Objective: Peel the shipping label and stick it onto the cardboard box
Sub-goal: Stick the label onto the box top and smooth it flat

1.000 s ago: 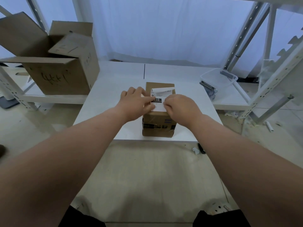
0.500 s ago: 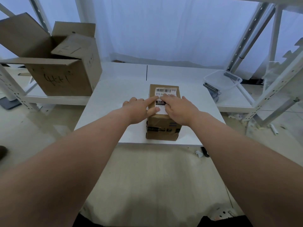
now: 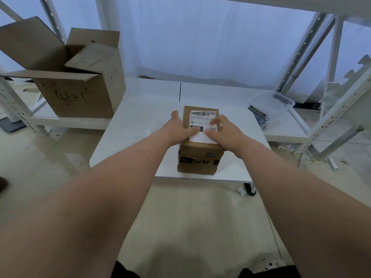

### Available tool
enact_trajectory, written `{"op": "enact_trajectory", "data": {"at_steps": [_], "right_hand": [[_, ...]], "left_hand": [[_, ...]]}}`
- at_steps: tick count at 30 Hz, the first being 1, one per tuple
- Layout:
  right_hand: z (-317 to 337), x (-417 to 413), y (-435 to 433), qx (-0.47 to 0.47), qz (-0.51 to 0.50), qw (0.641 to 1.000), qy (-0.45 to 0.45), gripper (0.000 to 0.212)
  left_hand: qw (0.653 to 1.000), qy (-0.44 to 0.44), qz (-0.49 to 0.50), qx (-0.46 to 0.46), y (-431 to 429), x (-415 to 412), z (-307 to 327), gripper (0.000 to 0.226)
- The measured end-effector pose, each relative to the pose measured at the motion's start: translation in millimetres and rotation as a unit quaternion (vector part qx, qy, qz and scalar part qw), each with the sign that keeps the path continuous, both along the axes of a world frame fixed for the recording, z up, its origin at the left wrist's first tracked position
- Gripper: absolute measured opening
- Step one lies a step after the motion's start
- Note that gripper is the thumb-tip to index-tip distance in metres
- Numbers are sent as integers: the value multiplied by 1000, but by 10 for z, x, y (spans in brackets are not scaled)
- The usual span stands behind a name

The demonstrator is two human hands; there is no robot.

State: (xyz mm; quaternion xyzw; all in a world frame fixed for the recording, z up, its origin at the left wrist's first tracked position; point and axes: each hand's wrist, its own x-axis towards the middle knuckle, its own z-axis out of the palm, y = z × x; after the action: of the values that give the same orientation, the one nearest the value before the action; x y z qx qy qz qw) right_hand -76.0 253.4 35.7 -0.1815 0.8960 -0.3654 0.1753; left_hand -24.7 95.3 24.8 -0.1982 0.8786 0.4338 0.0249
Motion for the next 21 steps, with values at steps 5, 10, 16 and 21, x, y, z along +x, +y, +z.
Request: {"op": "enact_trajectory", "data": {"at_steps": [5,10,16,21], "right_hand": [[-29,-96,-119,-65,-89,993,-43,56],[-26,-197,-101,-70,-96,985,-124,53],[10,-196,-77,-23,-77,989,-123,47],[60,-99,60,4,-64,989,-137,47]], "left_hand": [[996,39,28,76,34,-156,-9,52],[998,2,44,40,-86,-276,-63,50],[999,-1,38,2,-103,-214,-33,52],[999,-13,7,-36,-36,-22,2,40]]}}
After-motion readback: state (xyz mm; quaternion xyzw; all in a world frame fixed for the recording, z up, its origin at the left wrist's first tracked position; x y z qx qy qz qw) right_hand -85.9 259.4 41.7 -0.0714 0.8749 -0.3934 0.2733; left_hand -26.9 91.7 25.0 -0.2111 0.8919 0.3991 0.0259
